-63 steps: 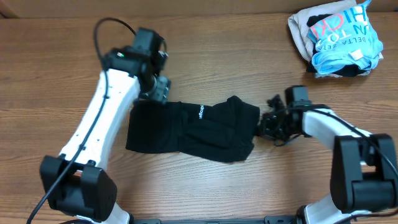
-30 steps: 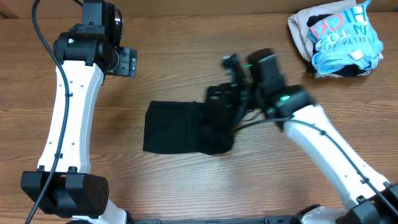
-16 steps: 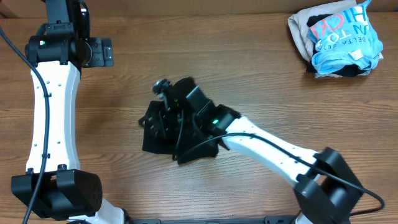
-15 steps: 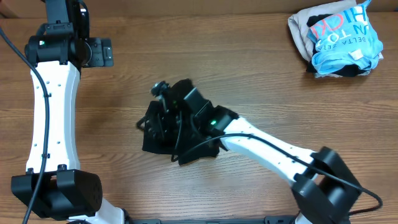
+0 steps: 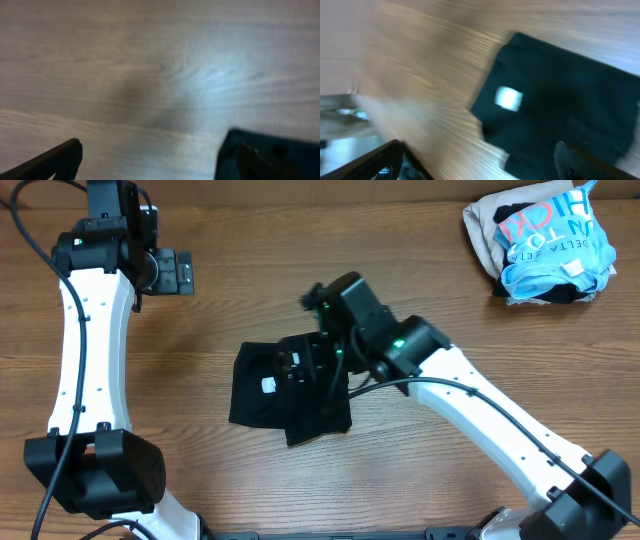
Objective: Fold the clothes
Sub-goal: 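Lift the folded black shirt with the right gripper and carry it rightward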
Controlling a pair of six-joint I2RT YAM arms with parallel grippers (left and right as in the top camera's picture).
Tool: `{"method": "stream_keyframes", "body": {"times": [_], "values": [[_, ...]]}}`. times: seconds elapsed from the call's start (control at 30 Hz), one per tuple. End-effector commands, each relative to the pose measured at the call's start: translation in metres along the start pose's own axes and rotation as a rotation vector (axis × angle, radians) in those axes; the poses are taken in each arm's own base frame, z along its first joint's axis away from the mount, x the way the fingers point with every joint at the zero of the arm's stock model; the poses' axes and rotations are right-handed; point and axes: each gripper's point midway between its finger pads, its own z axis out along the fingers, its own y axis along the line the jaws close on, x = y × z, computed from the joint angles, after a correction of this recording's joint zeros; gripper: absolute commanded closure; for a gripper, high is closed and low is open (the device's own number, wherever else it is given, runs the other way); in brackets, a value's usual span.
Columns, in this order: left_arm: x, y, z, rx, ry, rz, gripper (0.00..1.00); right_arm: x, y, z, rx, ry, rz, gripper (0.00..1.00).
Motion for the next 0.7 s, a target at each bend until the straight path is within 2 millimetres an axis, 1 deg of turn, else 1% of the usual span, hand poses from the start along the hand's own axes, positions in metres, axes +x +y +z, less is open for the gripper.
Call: {"method": "stream_keyframes", "body": {"times": [0.0,0.07,0.1,0.13,0.2,0.23,0.3,0.33,0.47,0.57,0.67], "values": [[0.003,-0.009,0.006,0.056,0.036,0.02,0.0,0.003,-0.044,-0.002,0.152,0.005,0.039,0.0],[0.004,-0.01,0.008,0.057,0.042,0.02,0.0,0.011,-0.051,0.005,0.164,0.03,0.05,0.0],[0.005,-0.01,0.008,0.057,0.044,0.02,0.0,0.014,-0.055,0.01,0.17,0.04,0.062,0.05],[0.005,-0.01,0.009,0.057,0.044,0.02,0.0,0.019,-0.055,0.016,0.168,0.053,0.062,0.14],[0.005,-0.01,0.009,0.057,0.045,0.02,0.0,0.024,-0.053,0.027,0.154,0.071,0.053,0.28],[0.005,-0.01,0.009,0.057,0.045,0.02,0.0,0.026,-0.051,0.033,0.148,0.078,0.044,0.32],[0.005,-0.01,0.009,0.057,0.045,0.021,0.0,0.03,-0.043,0.045,0.138,0.09,0.02,0.3],[0.005,-0.01,0.009,0.057,0.045,0.02,0.0,0.032,-0.039,0.05,0.132,0.096,0.006,0.27],[0.005,-0.01,0.009,0.056,0.046,0.021,0.0,0.051,-0.019,0.077,0.117,0.139,-0.057,0.23],[0.005,-0.01,0.009,0.056,0.046,0.021,0.0,0.062,-0.019,0.091,0.172,0.149,-0.038,0.19],[0.005,-0.01,0.009,0.056,0.045,0.021,0.0,0.064,-0.02,0.096,0.209,0.136,-0.022,0.17]]}}
